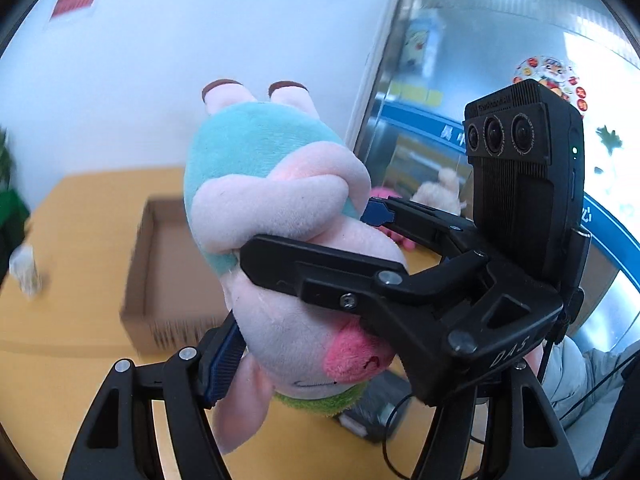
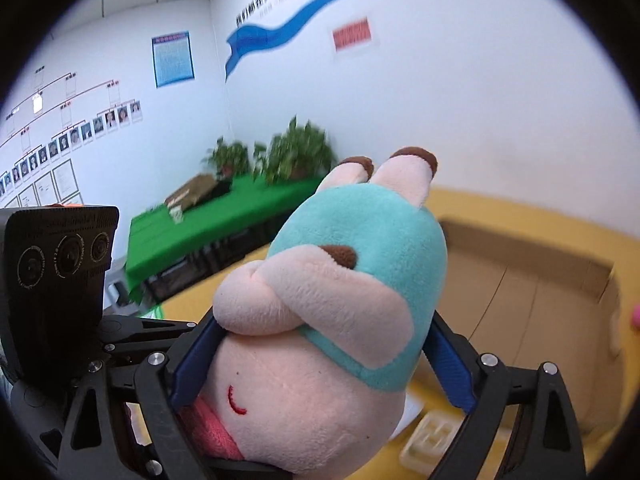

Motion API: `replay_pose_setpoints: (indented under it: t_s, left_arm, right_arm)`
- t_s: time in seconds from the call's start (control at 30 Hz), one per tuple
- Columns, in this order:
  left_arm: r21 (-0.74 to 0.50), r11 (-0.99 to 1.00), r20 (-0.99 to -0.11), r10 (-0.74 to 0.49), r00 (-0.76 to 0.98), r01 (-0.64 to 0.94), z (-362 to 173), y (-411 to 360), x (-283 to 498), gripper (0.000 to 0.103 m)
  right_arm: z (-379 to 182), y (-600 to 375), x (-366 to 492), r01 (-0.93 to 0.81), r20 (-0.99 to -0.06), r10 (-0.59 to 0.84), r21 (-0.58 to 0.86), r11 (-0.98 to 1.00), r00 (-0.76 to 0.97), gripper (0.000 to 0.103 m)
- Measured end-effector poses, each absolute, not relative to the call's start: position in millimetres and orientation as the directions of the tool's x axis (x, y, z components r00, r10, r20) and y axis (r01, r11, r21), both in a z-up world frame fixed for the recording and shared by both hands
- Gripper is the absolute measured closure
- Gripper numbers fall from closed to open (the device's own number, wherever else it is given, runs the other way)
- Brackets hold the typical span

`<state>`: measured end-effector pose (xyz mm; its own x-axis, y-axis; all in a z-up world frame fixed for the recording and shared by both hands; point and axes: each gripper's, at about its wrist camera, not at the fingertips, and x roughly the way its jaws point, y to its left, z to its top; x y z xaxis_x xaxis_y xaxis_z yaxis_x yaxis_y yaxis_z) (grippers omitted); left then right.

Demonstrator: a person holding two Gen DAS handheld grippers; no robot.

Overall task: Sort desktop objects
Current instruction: 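Lift the plush pig with the left tool while the right tool also grips it, then lower the plush pig into the cardboard box and open both tools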

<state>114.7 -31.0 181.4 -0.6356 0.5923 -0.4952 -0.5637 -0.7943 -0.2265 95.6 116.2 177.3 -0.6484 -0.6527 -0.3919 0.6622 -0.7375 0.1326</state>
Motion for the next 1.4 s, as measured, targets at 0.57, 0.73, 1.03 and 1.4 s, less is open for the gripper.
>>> replay_pose_setpoints:
  t_s: [0.57, 0.73, 1.03, 1.4]
  left_arm:
    - [-0.291, -0.836, -0.532, 0.545, -0.648, -0.465, 218.0, -64.2, -108.0, 0.037]
    - [-0.273, -0.855, -0.626, 0.506, -0.593, -0.441, 168.7, -39.2, -151.7, 0.038]
    - [-0.292, -0.865, -0.759, 0.469, -0.452, -0.407, 83.2, -10.2, -216.5, 0.038]
    - [-0.233, -0.929, -0.887, 0.324, -0.328, -0.288, 36.5, 8.1, -255.4, 0.03]
  right_arm:
    - [235.4, 122.0, -119.1, 0.668, -0.333, -0.746, 0.335, -0.665, -0.577, 0.048]
    - [173.7, 116.3, -171.5, 0.592, -0.404, -0.732, 0.431, -0.681, -0.548, 0.046]
    - [69.7, 142.3, -232.5, 0.423, -0.524, -0.698, 0.557, -0.714, -0.488, 0.046]
    - [-14.6, 135.0, -264.1, 0.318, -0.586, -0.729, 0.658, -0.683, -0.354, 0.045]
